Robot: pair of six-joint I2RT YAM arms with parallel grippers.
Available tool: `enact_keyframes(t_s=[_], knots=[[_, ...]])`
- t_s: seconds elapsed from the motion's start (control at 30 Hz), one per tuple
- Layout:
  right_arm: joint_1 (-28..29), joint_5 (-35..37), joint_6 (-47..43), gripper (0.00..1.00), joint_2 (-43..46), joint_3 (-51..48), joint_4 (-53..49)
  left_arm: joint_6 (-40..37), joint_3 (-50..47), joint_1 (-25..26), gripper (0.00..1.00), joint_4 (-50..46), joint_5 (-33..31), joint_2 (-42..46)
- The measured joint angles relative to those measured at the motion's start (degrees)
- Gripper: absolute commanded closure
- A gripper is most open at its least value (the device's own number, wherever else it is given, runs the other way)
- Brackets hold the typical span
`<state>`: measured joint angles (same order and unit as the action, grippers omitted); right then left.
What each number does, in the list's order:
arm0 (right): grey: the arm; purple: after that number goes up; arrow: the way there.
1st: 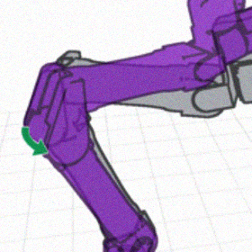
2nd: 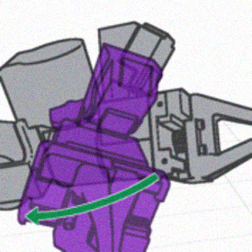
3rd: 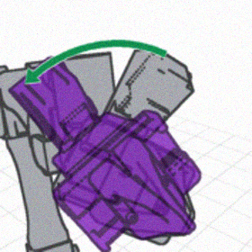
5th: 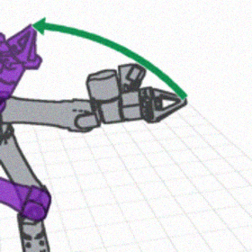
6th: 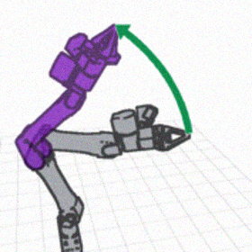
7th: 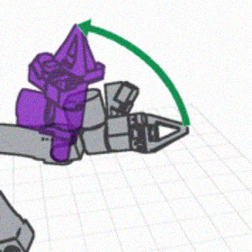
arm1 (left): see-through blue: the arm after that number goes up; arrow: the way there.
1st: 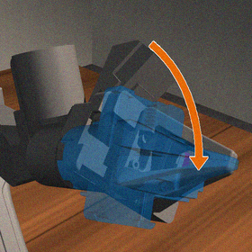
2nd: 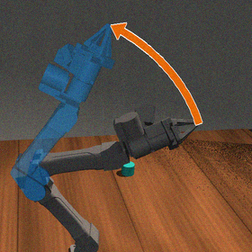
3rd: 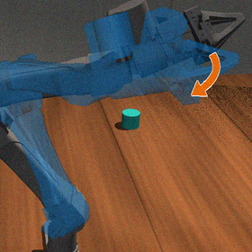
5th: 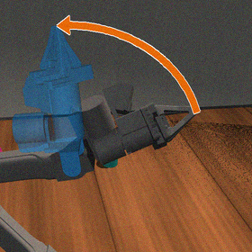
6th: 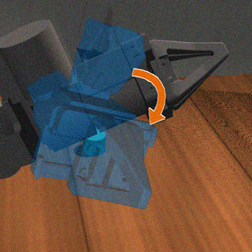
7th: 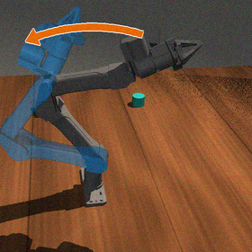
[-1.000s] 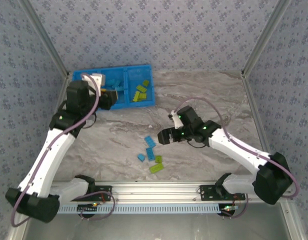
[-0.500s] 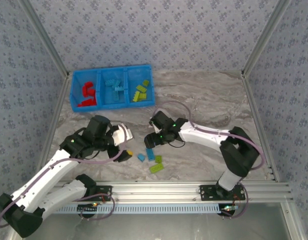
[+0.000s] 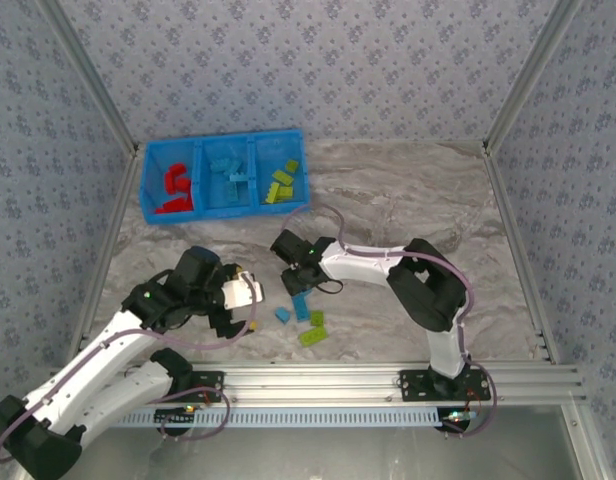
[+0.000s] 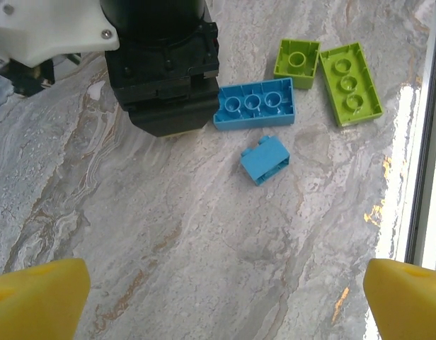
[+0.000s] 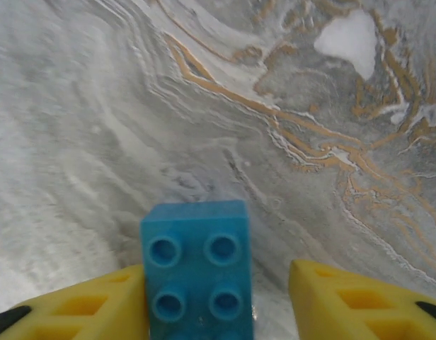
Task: Sort the legos into containers by color
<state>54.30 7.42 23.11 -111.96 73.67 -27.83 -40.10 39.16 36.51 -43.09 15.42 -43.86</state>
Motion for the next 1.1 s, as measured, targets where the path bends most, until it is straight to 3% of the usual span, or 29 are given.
enact_keyframes(t_s=[0.1,0.17,0.37,0.57,0.7,0.8,0.97,1.1], knots=[[0.0,0.9,0.2,0.71,-0.3,0.7,-0.4,-1.1,-1.3,0.0,0.01,0.0,0.3,0.7],[0.0,1.0,0.7,0.74,-0.3,0.8,-0.5,-1.6,-1.9,0.0,0.01,0.0,0.7,0.7],[-0.2,1.5,1.0,0.75,1.4,0.9,-1.7,-4.8,-4.0,0.0,0.01,1.5,4.1,3.0],[-1.4,1.6,-2.2,0.76,11.2,1.0,0.2,-6.2,-7.9,-0.6,0.01,5.5,8.3,9.4],[-2.4,1.5,-6.2,0.76,15.4,3.3,7.7,-0.8,-10.7,-4.5,0.01,15.3,6.4,12.1],[-3.5,1.1,-9.0,0.76,13.4,7.9,13.8,6.2,-12.1,-10.2,0.01,23.6,3.2,14.6],[-5.2,0.3,-13.2,0.76,2.5,21.2,21.1,18.6,-12.6,-20.3,0.01,34.8,-3.3,17.0],[-6.1,-1.5,-15.3,0.75,-8.3,32.8,22.1,24.6,-12.6,-22.6,0.01,37.9,-11.3,15.2]])
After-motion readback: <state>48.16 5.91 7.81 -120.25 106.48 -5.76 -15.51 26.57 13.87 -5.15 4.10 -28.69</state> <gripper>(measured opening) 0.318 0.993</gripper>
